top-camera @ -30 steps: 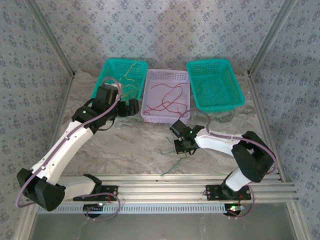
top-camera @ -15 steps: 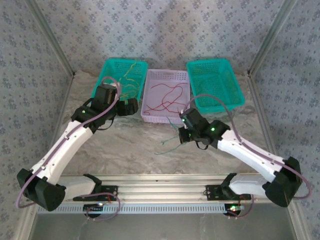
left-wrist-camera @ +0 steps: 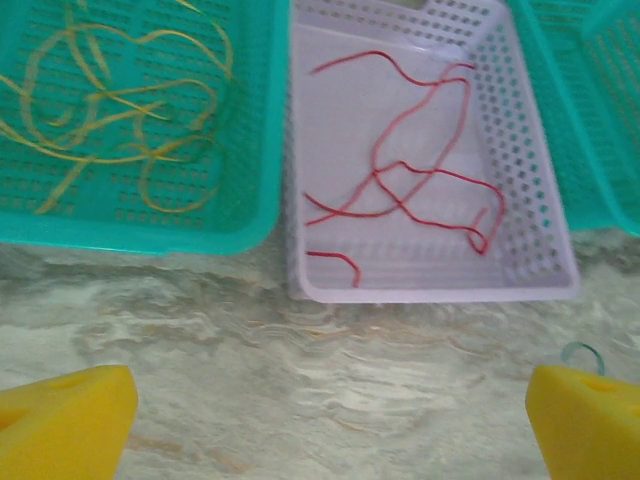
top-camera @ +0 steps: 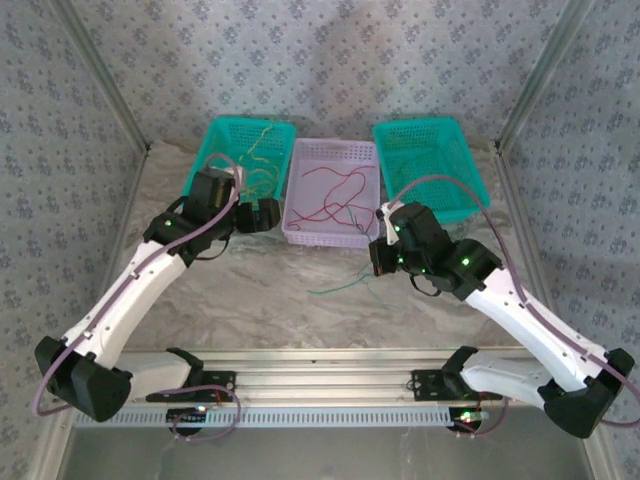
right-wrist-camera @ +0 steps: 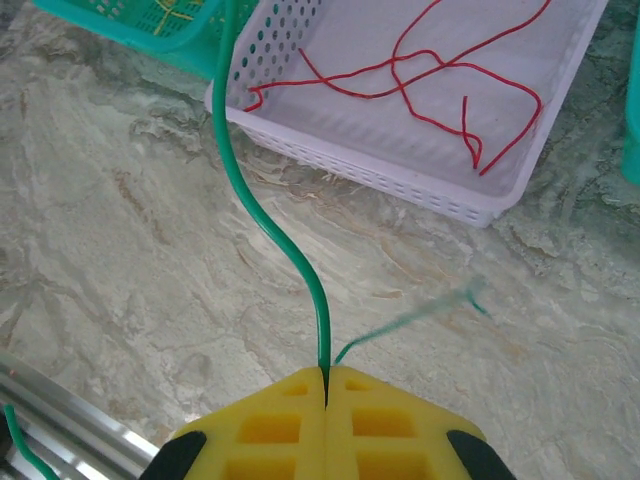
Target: Untangle the cables
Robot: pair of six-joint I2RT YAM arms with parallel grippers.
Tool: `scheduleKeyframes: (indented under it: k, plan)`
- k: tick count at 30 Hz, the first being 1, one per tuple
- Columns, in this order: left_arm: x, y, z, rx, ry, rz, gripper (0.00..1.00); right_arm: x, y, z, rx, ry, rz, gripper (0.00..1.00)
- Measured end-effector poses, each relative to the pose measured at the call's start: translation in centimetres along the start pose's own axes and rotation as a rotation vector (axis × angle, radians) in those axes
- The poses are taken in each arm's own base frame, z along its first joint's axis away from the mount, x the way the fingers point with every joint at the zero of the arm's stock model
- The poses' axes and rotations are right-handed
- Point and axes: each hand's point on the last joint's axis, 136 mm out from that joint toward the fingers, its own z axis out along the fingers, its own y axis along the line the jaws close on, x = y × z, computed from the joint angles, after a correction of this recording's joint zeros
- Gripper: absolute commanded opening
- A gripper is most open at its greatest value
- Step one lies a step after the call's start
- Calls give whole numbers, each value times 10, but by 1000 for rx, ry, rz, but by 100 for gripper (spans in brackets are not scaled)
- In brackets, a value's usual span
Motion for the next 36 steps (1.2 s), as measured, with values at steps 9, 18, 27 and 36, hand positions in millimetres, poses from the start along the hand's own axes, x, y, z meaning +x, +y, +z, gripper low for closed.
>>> scheduleKeyframes:
  k: [9, 18, 27, 36]
  plan:
    - [42, -48, 32, 224, 200, -47, 100, -12, -8, -21, 14, -83, 10, 0]
    - [55, -61, 32, 252, 230, -23, 100, -75, -117, -34, 288, -222, 256, 0]
    - [59, -57, 31, 221, 238, -5, 100, -127, -230, 42, 437, -137, 452, 0]
    - [65, -56, 30, 208, 254, 10, 100, -139, -327, 135, 487, -20, 599, 0]
